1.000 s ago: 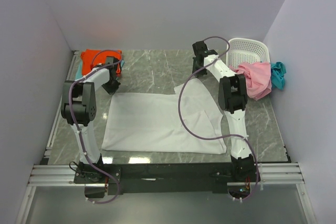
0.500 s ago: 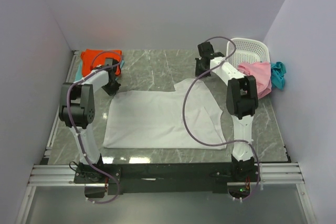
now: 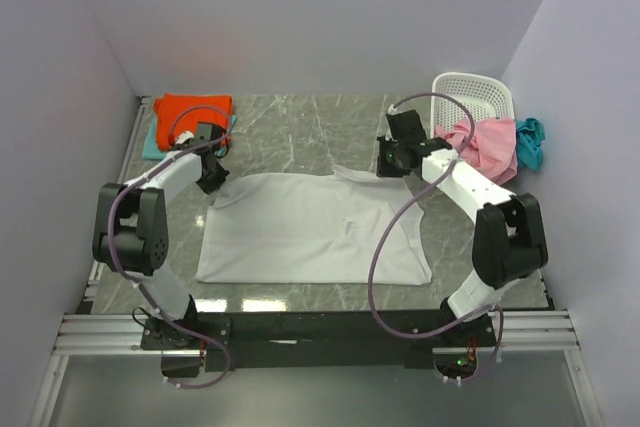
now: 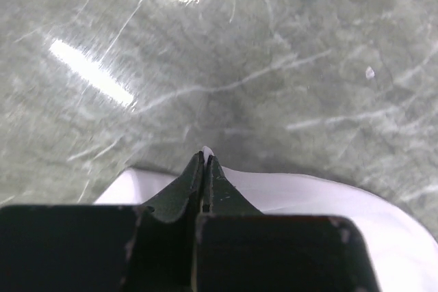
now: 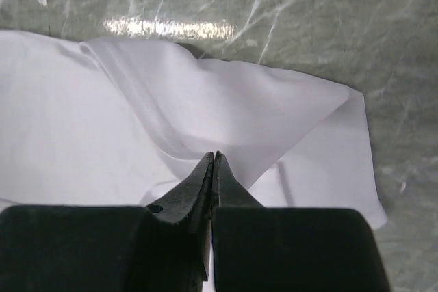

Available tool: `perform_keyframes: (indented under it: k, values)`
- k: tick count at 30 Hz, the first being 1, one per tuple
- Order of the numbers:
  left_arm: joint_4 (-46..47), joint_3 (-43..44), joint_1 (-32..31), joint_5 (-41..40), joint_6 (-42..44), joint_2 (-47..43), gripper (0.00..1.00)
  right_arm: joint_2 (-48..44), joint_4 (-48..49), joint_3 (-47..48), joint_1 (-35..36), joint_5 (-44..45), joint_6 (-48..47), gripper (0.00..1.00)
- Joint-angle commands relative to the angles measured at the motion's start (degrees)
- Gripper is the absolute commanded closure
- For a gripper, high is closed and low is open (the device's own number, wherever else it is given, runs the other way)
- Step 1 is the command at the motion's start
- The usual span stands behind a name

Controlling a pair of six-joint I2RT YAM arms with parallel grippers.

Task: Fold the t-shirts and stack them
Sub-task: Fold the tshirt

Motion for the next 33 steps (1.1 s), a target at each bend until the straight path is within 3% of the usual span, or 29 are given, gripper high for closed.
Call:
perform_keyframes:
  k: [1, 13, 25, 33]
  values:
    - [0.12, -1.51, -0.73, -3.20, -0.18, -5.41, 0.99, -6.74, 0.47, -2.47, 1.51, 2.30, 0.56, 1.00]
    - [-1.47, -6.87, -1.61, -5.93, -0.26, -14.29, 0.99, -21.78, -5.51, -10.73, 2.83, 5.12, 1.27, 1.00]
    - [-2.70, -12.49, -2.05, -6.72, -1.67, -21.15, 0.99, -30.39, -9.29, -15.74, 3.19, 3.01, 1.27, 1.00]
    - [-2.96, -13.99, -2.49, -6.19, -2.02, -24.05, 0.99, -32.16, -12.89, -14.08, 3.27, 2.66, -0.32, 1.00]
